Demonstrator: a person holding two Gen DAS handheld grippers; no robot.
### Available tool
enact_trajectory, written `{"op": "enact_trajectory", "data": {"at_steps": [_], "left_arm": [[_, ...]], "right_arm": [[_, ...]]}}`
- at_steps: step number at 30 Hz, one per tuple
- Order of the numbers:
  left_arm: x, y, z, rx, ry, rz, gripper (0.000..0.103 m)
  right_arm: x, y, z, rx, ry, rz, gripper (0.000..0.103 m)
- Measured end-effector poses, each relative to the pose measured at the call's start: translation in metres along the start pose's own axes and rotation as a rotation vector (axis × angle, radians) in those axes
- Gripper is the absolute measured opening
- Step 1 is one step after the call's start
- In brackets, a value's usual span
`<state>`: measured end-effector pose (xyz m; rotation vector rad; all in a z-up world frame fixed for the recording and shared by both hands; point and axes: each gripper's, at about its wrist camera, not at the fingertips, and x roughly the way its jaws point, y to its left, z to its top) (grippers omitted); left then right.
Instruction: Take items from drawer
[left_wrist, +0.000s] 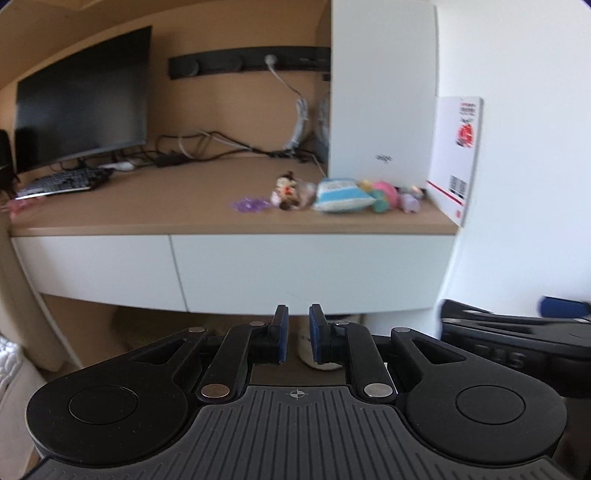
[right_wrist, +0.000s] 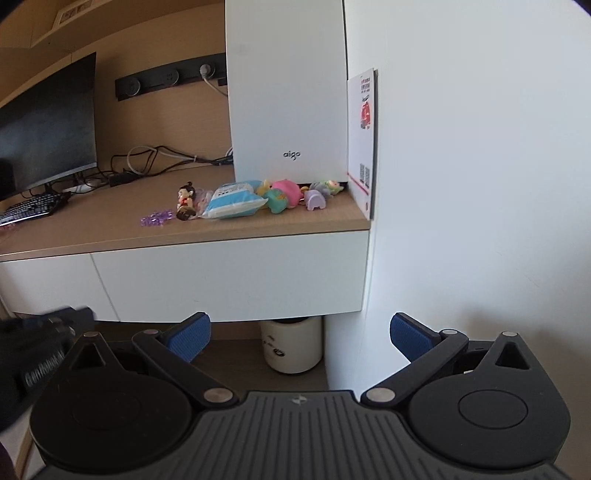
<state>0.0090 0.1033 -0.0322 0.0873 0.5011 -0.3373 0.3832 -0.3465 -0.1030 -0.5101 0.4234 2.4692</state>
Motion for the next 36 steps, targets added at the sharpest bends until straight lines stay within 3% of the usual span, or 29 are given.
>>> {"op": "enact_trajectory", "data": {"at_steps": [7,36], "left_arm": [[-0.006,0.005,-0.007,-0.001,0.024,-0.014,0.015],[-0.013,-0.001,-0.008,-0.010,0.016,-0.036,0.015]], "right_arm": [[0.004,0.002,-0.006,-0.006,0.051,0.024,0.103],[0.001,0.002,-0.010,-0.038,0.048,0.015,0.103]]}}
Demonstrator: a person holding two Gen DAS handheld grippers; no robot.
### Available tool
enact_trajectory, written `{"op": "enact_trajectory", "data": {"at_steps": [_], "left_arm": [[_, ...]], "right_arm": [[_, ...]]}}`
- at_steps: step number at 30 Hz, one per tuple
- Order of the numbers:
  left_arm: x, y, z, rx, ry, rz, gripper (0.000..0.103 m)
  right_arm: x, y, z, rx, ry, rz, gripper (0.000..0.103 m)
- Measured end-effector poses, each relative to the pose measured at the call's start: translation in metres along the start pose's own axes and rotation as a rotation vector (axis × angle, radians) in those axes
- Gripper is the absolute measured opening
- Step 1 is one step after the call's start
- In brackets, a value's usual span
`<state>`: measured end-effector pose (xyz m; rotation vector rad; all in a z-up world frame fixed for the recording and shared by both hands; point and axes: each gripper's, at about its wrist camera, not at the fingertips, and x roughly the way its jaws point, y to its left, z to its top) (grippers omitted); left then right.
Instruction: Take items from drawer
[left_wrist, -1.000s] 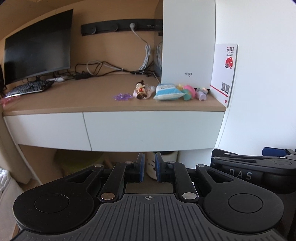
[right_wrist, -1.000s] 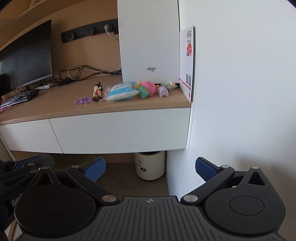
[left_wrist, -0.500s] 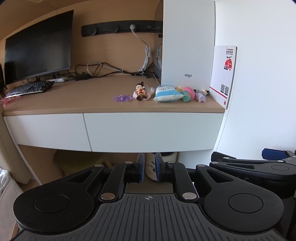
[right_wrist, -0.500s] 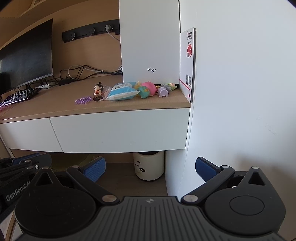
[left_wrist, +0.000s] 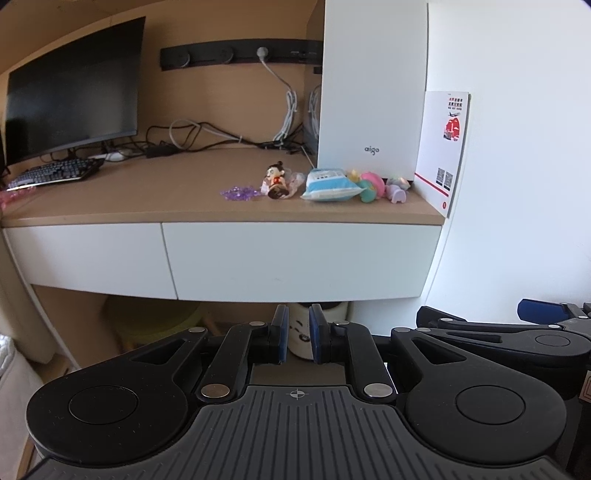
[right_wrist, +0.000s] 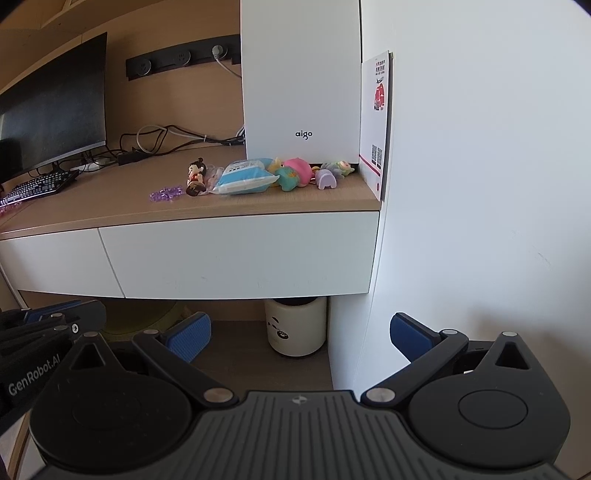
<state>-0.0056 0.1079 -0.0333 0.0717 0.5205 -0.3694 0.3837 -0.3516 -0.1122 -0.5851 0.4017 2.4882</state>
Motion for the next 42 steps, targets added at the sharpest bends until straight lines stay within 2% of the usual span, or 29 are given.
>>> {"op": "enact_trajectory", "data": {"at_steps": [42], "left_arm": [[0.0045,-0.0067,-0.0012,-0.004,0.009,-0.011,0.015]], "right_arm": [[0.0052,-0.0028,-0.0005,0.006,0.006,-0.015,0.103]]}}
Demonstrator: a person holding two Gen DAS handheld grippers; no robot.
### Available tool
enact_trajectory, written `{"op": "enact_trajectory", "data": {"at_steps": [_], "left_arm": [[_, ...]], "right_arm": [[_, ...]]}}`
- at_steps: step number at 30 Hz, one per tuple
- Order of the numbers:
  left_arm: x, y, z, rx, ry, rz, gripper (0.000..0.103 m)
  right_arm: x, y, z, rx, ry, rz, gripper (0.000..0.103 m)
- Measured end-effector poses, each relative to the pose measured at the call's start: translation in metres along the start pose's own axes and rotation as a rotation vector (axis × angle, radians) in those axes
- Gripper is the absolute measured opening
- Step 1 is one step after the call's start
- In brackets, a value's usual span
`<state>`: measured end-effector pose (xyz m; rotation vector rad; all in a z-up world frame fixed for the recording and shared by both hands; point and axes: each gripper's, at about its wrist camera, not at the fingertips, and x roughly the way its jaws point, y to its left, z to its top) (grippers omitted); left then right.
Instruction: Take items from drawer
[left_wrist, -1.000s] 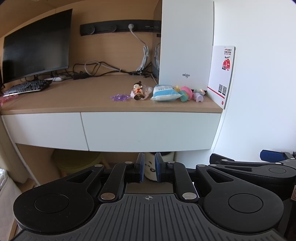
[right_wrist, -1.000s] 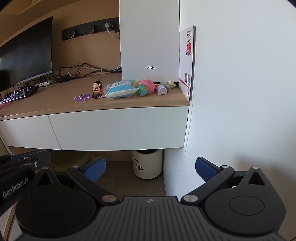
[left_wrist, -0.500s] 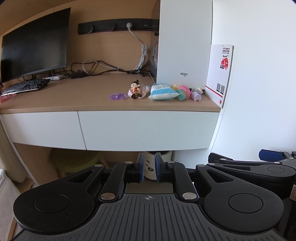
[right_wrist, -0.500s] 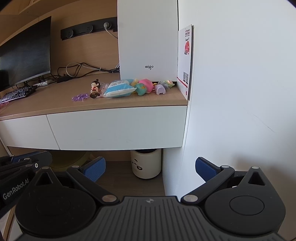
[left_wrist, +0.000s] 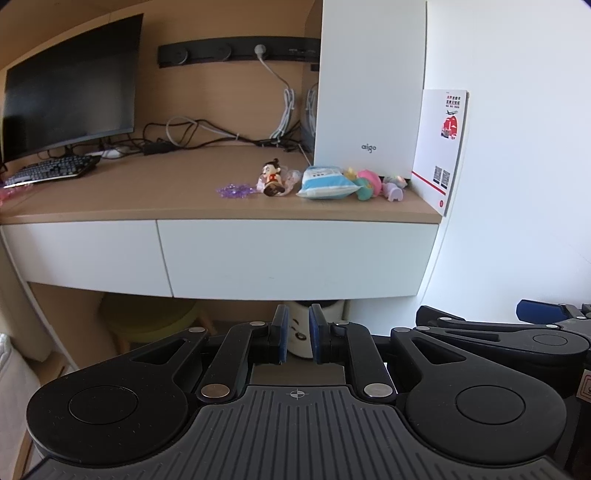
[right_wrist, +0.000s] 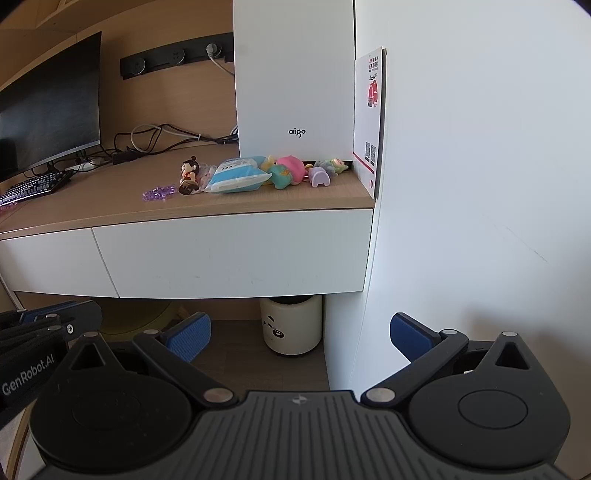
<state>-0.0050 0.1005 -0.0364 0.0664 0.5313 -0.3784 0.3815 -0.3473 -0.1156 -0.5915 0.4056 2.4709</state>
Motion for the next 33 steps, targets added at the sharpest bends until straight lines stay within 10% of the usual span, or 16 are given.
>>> {"op": "enact_trajectory", "data": {"at_steps": [33], "left_arm": [[0.0043,-0.0026,-0.0013,-0.004,0.011,-0.004,0.015]], "right_arm": [[-0.0018,-0.0021,-0.0040,-0.003,0.004,-0.005,0.103]]}}
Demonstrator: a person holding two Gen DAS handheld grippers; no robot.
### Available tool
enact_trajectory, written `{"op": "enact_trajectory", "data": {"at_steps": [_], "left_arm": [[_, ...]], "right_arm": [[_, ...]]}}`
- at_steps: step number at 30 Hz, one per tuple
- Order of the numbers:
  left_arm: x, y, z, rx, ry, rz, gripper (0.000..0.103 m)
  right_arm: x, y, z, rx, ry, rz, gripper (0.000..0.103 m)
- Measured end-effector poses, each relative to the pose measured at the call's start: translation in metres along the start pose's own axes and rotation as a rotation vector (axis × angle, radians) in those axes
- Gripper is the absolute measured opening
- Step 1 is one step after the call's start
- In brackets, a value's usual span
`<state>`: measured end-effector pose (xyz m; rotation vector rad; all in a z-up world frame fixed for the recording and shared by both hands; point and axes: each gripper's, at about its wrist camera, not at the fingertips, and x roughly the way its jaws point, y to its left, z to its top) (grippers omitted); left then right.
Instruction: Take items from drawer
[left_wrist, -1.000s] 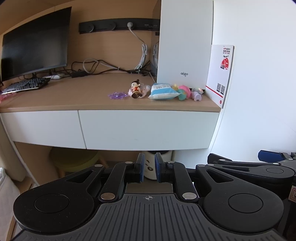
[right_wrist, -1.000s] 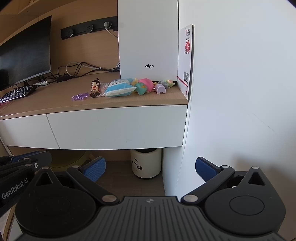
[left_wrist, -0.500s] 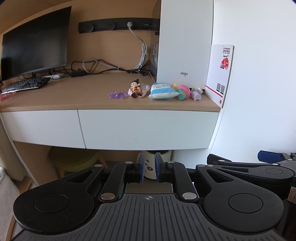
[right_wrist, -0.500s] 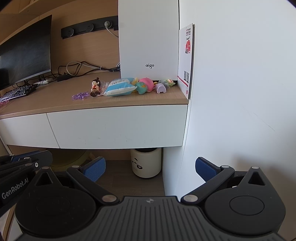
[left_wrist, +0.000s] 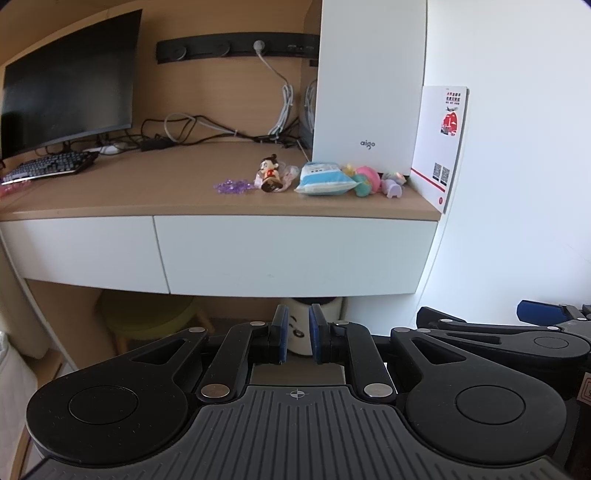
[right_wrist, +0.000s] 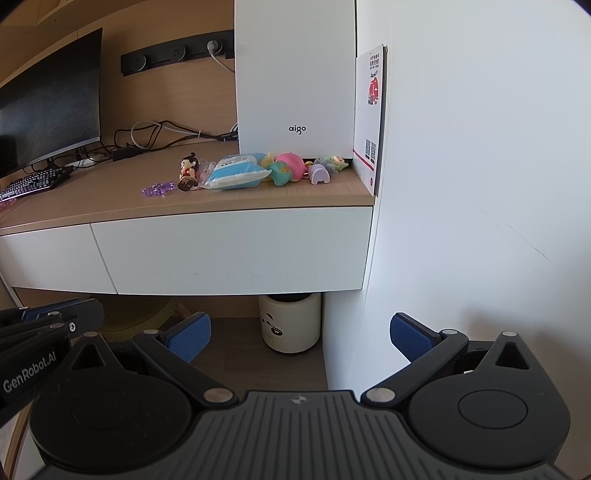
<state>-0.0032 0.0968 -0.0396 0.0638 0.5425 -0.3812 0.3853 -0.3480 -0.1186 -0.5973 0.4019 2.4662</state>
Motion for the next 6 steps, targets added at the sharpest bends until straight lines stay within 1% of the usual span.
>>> {"op": "enact_trajectory", "data": {"at_steps": [4,6], "left_arm": [[0.0014,-0.0018,-0.0013,0.016,-0.005,-0.007,0.015],[0.0028,-0.0023,-0.0013,0.026,-0.007,0.004,0.015]], "right_arm": [[0.0011,-0.0023,-0.0001,0.000,0.001,-0.002,0.103],[0.0022,-0.0043,0.0006,0.000,0.001,-0.004,0.103]]}}
